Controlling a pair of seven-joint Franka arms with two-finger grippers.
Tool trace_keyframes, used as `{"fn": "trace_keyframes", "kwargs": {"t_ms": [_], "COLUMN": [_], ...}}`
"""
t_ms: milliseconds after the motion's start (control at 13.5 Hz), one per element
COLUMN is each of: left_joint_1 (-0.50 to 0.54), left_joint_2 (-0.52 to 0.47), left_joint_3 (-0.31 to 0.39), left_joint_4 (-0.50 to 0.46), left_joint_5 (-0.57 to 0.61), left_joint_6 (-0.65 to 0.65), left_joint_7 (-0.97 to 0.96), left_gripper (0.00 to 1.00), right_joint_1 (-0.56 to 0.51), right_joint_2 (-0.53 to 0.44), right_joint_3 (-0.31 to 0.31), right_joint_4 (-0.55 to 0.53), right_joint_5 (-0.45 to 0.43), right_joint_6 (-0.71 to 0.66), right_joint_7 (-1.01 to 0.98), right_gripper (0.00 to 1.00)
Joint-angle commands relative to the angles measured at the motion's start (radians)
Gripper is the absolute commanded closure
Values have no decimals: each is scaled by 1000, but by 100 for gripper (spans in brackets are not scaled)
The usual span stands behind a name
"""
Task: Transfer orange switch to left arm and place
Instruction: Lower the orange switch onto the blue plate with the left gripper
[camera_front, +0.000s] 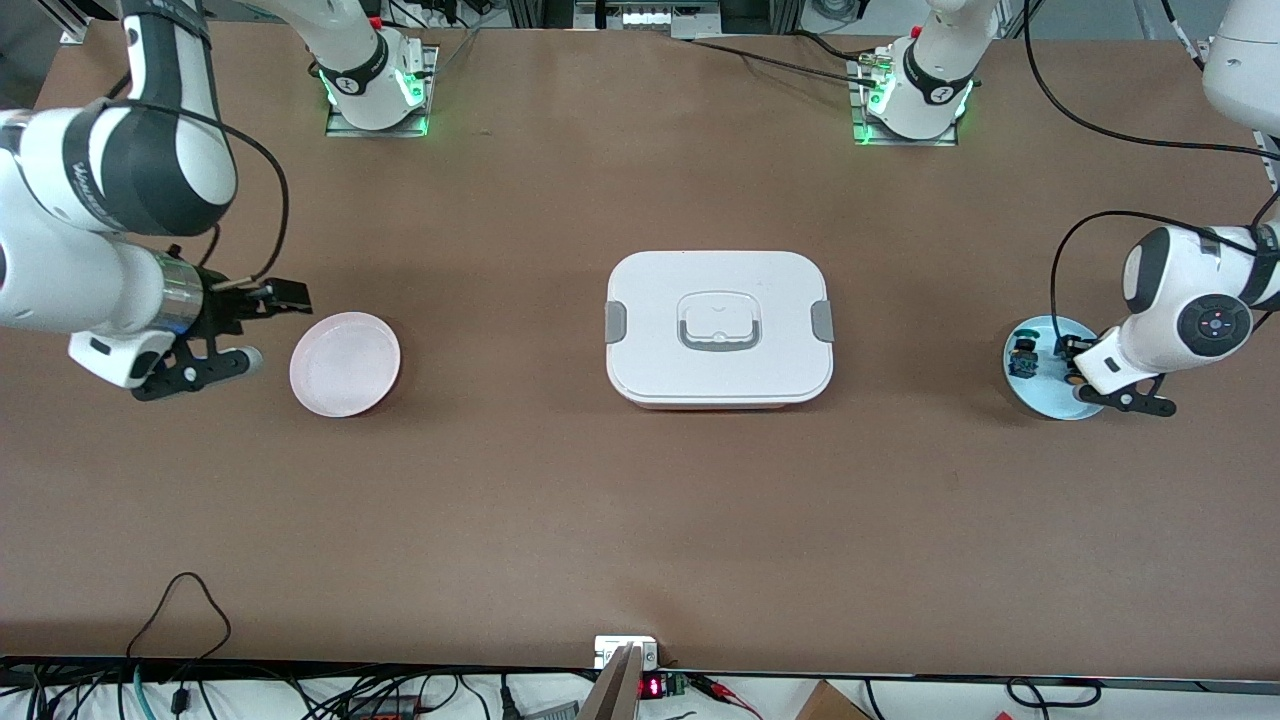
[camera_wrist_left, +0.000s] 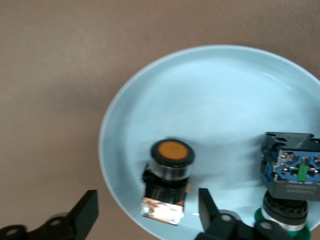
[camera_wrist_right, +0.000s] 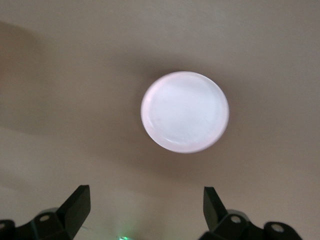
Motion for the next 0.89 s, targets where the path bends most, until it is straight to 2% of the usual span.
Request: {"fn": "trace_keyframes", "kwargs": {"t_ms": [0,74,221,369,517,664,812], "left_joint_1": [21,21,21,21,11,11,9], "left_joint_2": [-74,-103,-144,-160,-157,-157,-157], "left_joint_3": [-47,-63,-147,-246,-322,-397,-435], "left_joint_4": [7,19,77,181,301,367,406], "left_joint_5": [13,13,12,-25,-46,-46,-46], "left_joint_6": [-15,-41,-167,-338,-490,-561,-593], "left_joint_7": [89,94,99,99,100,91,99], "left_gripper": [0,0,0,0,0,0,0], "right_joint_1": [-213,-252,-263,-252,-207,-206,-203], "right_joint_2": [-31,-38,-71,-98,-126,-163,-212], "right_joint_3": [128,151,152,156,156,158,159], "right_joint_4": [17,17,19,20,3,-61,-139], "right_joint_5": [-45,-49,-65,-91,-161,-160,-151], "right_joint_6": [-19,-17,-31,-34,-25,41,111], "right_joint_7": [-5,-10,36,134,153,188,231], "right_gripper": [0,0,0,0,0,0,0]}}
